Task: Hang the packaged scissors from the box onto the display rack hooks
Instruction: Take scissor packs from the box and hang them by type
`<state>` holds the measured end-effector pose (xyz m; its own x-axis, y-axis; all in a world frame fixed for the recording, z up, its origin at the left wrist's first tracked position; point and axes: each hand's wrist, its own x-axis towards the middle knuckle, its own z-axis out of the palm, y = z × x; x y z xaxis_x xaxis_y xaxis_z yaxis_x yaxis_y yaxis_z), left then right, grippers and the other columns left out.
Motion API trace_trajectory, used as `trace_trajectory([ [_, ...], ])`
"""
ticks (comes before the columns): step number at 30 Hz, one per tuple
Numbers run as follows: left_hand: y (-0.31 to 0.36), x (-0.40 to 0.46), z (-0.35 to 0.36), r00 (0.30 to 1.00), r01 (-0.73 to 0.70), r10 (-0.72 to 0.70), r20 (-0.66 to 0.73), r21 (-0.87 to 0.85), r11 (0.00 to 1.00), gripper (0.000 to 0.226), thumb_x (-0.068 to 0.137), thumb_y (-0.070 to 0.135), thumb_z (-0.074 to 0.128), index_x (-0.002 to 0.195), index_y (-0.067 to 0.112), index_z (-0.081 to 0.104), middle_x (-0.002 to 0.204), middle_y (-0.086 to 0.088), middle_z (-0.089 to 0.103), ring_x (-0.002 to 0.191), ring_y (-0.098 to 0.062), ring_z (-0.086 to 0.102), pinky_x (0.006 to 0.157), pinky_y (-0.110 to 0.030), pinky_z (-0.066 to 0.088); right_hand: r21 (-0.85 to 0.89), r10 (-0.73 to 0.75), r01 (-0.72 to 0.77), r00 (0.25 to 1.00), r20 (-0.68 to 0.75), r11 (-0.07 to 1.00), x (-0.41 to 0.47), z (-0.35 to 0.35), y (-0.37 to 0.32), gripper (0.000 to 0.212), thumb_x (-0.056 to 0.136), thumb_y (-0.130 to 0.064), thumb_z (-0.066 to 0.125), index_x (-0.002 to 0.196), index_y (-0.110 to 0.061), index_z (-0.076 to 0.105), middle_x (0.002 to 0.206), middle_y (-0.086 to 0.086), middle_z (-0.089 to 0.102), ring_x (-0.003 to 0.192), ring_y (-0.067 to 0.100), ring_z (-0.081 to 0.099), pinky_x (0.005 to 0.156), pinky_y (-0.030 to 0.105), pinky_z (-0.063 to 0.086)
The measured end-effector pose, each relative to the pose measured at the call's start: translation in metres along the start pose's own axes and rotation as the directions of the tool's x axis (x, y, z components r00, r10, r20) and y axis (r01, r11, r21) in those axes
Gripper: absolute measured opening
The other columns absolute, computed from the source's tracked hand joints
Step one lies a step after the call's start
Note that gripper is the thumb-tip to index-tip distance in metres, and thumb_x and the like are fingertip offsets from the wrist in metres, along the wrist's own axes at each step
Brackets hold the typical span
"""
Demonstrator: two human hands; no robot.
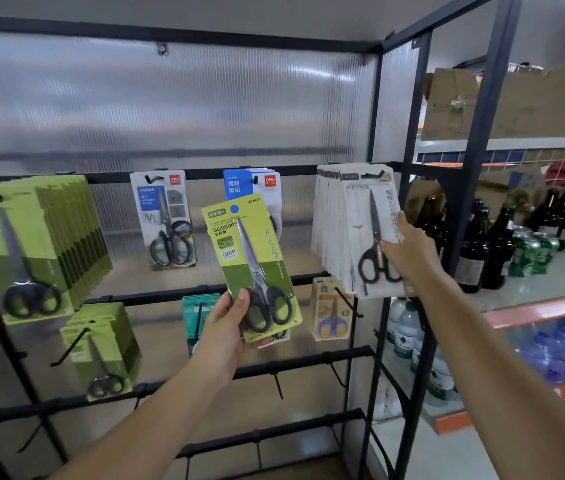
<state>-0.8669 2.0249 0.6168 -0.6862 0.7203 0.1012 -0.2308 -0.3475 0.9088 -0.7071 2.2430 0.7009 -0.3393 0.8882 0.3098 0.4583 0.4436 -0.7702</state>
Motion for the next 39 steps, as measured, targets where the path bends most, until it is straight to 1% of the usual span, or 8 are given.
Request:
trace_trajectory([
  [6,-0.001,-0.005,-0.004,1.000,0.004,-0.003,-0.012,0.022,1.000,0.015,0.095,0.026,0.050,0.101,0.025,0.063,0.093,0.002,0.074,0.076,-0.019,0.072,0.054,-0.033,0.056,0.011,-0.067,0.068,0.994,-0.088,0.998,-0.016,0.038,0.033,0.067,0.097,-0.022,0.043,0.150,-0.032,0.003,0.102,0.009,0.043,0.072,0.015,0.046,0.067,0.030,0.039],
  [12,-0.007,-0.013,-0.027,0.996,0.044,-0.040,-0.081,0.047,0.998,0.017,0.093,0.028,0.052,0.105,0.026,0.064,0.099,0.000,0.074,0.080,-0.022,0.071,0.056,-0.035,0.056,0.063,-0.218,0.262,0.895,-0.388,0.963,-0.048,0.068,0.033,0.045,0.081,0.011,0.053,0.123,-0.004,0.052,0.125,0.017,0.044,0.116,0.030,0.043,0.100,0.029,0.039],
  [15,-0.014,-0.021,-0.043,0.991,0.087,-0.080,-0.110,0.065,0.994,0.016,0.095,0.024,0.049,0.103,0.026,0.062,0.097,0.001,0.073,0.076,-0.021,0.071,0.053,-0.034,0.055,0.316,-0.358,0.386,0.922,-0.145,0.866,-0.088,0.097,0.012,0.029,0.087,0.005,0.054,0.104,-0.018,0.061,0.099,-0.002,0.060,0.096,0.020,0.059,0.078,0.002,0.040],
  [20,-0.025,-0.041,-0.083,0.974,0.153,-0.142,-0.177,0.049,0.987,0.017,0.097,0.018,0.044,0.105,0.021,0.059,0.088,0.001,0.072,0.074,-0.022,0.069,0.055,-0.037,0.056,0.547,-0.492,0.238,0.782,0.382,0.803,-0.145,0.162,-0.029,0.062,0.088,-0.013,0.061,0.139,-0.035,0.032,0.119,-0.017,0.051,0.103,-0.007,0.052,0.090,0.017,0.045],
  [24,-0.022,-0.062,-0.129,0.928,0.177,-0.154,-0.338,0.037,0.983,0.010,0.097,0.018,0.047,0.096,0.018,0.057,0.081,0.001,0.072,0.068,-0.018,0.069,0.048,-0.035,0.056,0.574,-0.566,0.227,0.637,0.523,0.787,-0.175,0.210,-0.057,0.096,0.085,-0.007,0.065,0.132,-0.060,0.000,0.139,-0.034,0.014,0.132,-0.010,0.018,0.102,0.002,0.019],
  [28,-0.013,-0.087,-0.184,0.863,0.214,-0.076,-0.500,0.226,0.950,0.013,0.097,0.019,0.049,0.093,0.012,0.059,0.082,-0.007,0.066,0.071,-0.027,0.062,0.055,-0.031,0.052,0.561,-0.552,0.171,0.545,0.631,0.810,-0.204,0.262,-0.083,0.091,0.083,-0.001,0.065,0.142,-0.045,0.011,0.137,-0.029,0.017,0.123,-0.016,0.017,0.085,-0.012,0.015],
  [33,0.010,-0.112,-0.246,0.836,0.373,0.156,-0.525,0.754,0.541,0.019,0.096,0.027,0.051,0.084,0.016,0.061,0.072,0.001,0.063,0.066,-0.015,0.059,0.052,-0.013,0.042,0.544,-0.513,0.091,0.491,0.705,0.834,-0.242,0.321,-0.107,0.087,0.084,0.000,0.064,0.146,-0.038,0.017,0.141,-0.019,0.027,0.128,-0.006,0.021,0.095,0.001,0.020],
  [39,0.027,-0.110,-0.289,0.861,0.468,0.137,-0.489,0.869,0.161,0.016,0.094,0.029,0.053,0.103,0.020,0.063,0.083,0.005,0.059,0.079,-0.015,0.058,0.061,-0.025,0.036,0.407,-0.376,0.080,0.574,0.727,0.910,-0.268,0.371,-0.104,0.083,0.085,-0.003,0.063,0.148,-0.029,0.015,0.130,0.003,0.052,0.116,0.013,0.051,0.081,0.011,0.035],
])
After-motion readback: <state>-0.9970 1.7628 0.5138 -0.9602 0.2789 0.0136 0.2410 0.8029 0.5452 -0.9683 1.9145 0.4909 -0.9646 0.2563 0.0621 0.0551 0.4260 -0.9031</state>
